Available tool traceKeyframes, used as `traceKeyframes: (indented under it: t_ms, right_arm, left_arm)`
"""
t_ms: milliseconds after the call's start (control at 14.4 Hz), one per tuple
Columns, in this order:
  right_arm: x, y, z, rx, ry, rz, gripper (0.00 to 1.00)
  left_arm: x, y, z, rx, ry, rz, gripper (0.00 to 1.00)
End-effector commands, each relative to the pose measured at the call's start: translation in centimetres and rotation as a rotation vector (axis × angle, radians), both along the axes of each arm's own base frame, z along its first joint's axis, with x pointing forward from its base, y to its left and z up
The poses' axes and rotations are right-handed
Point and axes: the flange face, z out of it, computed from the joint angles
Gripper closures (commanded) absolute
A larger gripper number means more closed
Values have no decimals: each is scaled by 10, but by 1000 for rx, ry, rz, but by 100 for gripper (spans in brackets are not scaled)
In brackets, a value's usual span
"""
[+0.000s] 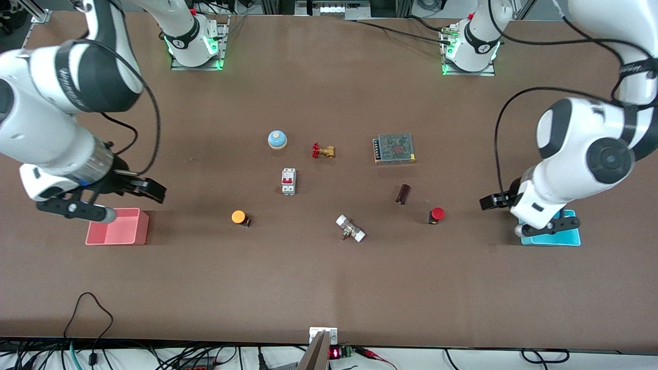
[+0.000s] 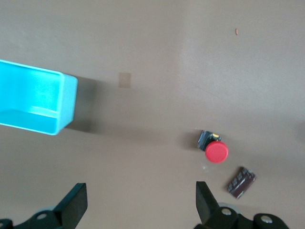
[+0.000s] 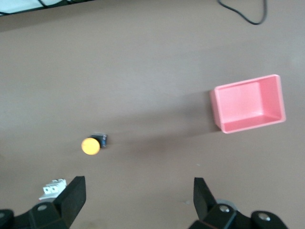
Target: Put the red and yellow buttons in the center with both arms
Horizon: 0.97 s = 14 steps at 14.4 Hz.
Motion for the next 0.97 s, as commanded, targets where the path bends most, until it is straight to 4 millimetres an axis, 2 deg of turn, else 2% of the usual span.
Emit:
traceKeyframes:
  t_ms: [0, 70, 209, 348, 626, 835, 904]
  right_arm:
    - [-14, -65, 25, 12, 20, 58, 0]
    - [-20, -92, 32, 21, 40, 69, 0]
    - [-32, -131, 45, 39, 56, 94, 0]
    - [-40, -156, 54, 42, 46, 102, 0]
    - [-48, -138, 46, 24, 101, 128, 0]
    - [-73, -132, 56, -8, 108, 159, 0]
    - [-81, -136, 58, -4, 109, 153, 0]
  left_arm:
    - [-29, 12, 42, 16, -33, -59, 0]
    - [-37, 12, 56, 19, -41, -74, 0]
    - [-50, 20, 82, 24, -48, -78, 0]
    - [-60, 24, 104, 27, -54, -115, 0]
    - [-81, 23, 145, 35, -84, -143, 0]
    - [-92, 25, 171, 37, -108, -139, 0]
    - [-96, 24, 179, 38, -123, -140, 0]
